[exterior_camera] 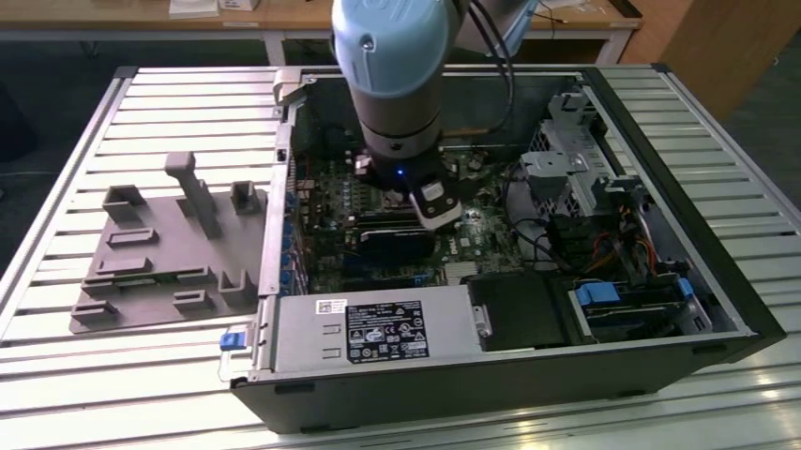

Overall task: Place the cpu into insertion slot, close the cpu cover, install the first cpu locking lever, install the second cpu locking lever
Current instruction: 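Install the second cpu locking lever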

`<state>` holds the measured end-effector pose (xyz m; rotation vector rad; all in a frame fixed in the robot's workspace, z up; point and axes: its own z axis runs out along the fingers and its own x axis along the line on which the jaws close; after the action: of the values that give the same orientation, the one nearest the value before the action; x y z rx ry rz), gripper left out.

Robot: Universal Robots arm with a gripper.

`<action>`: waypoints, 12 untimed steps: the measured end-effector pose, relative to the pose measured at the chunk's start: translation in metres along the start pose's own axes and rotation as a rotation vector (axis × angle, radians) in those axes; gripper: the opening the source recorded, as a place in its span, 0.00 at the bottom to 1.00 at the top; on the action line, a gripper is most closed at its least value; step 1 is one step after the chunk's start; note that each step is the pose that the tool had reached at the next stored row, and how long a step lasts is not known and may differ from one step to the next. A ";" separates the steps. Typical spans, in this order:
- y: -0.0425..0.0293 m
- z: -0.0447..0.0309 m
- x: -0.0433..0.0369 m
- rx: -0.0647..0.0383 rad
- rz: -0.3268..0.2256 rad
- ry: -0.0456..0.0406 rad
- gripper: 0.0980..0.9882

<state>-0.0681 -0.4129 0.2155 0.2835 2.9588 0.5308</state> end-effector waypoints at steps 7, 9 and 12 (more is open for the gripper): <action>0.0068 0.0052 -0.0038 0.052 -0.005 -0.0047 0.01; 0.0107 0.0086 -0.0038 0.059 -0.005 -0.0020 0.01; 0.0175 0.0139 -0.0025 0.067 -0.004 0.0024 0.01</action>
<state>-0.0607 -0.3927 0.2090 0.2833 2.9829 0.4322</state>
